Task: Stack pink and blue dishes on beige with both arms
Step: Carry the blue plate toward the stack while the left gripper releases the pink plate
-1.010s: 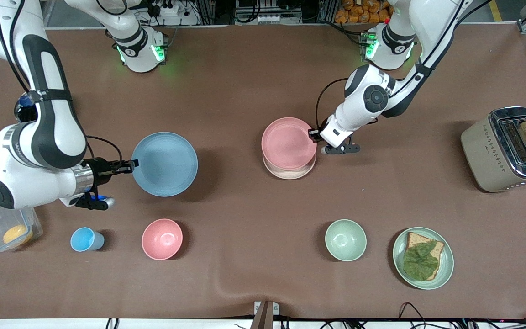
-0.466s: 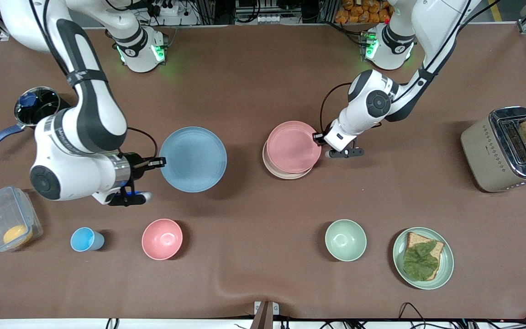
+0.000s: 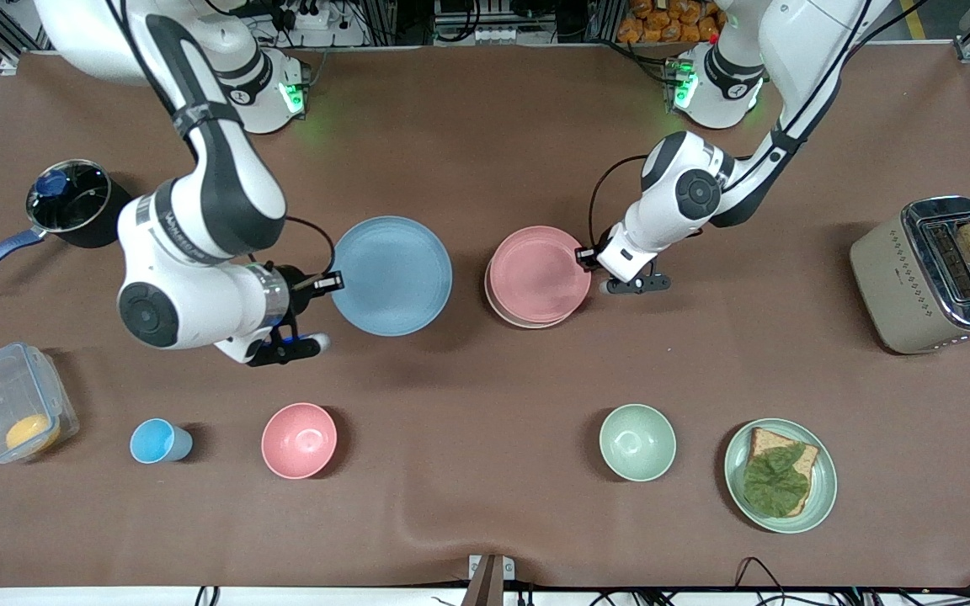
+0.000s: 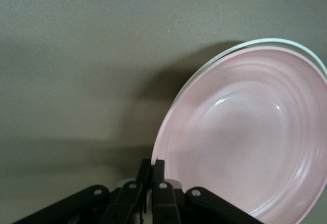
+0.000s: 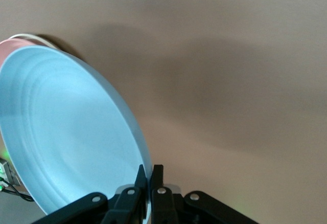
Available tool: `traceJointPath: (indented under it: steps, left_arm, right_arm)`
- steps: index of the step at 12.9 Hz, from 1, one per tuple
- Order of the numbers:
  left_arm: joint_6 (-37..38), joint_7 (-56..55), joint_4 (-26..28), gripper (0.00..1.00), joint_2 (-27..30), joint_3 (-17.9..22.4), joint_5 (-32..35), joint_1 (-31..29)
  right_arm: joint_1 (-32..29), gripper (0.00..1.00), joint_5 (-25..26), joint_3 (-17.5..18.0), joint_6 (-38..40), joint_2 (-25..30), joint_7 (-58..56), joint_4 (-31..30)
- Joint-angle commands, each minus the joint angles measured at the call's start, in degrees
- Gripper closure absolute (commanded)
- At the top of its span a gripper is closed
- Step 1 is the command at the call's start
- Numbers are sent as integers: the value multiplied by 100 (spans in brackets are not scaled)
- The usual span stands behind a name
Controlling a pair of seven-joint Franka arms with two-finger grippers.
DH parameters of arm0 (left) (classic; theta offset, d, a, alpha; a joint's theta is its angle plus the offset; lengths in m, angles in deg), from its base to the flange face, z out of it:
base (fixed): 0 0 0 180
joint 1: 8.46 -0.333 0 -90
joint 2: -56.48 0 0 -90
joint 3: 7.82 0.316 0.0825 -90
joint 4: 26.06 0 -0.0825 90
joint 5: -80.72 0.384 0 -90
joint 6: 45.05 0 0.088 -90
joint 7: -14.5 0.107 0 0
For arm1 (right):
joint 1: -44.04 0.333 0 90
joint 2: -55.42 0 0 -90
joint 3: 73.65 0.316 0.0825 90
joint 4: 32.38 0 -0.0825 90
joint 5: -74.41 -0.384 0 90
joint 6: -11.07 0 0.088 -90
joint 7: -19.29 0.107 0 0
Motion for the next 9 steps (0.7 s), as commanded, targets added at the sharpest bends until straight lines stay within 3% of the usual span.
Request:
traceJointPath:
  steps: [1, 5, 6, 7, 8, 9]
  left_arm:
    - [-83, -216, -143, 100, -161, 15, 173, 61]
    - [-83, -216, -240, 100, -293, 23, 173, 70]
    - [-83, -225, -266, 85, -311, 23, 173, 62]
    - [-75, -234, -275, 31, -311, 23, 173, 61]
    - [-75, -225, -275, 0, -293, 23, 182, 61]
    - [-49, -225, -284, 0, -250, 23, 199, 44]
  right_arm:
    - [60, 100, -71, -65, -86, 159, 48, -73]
    - [16, 100, -271, -65, -550, 27, 135, -257]
    - [50, 100, -595, -73, -709, 18, 345, -241]
    - [7, 100, -668, -74, -806, -69, 382, -249]
    - [-37, 100, -678, -74, -903, -114, 365, -319]
    - [-159, 100, -695, -74, -921, -166, 330, -346]
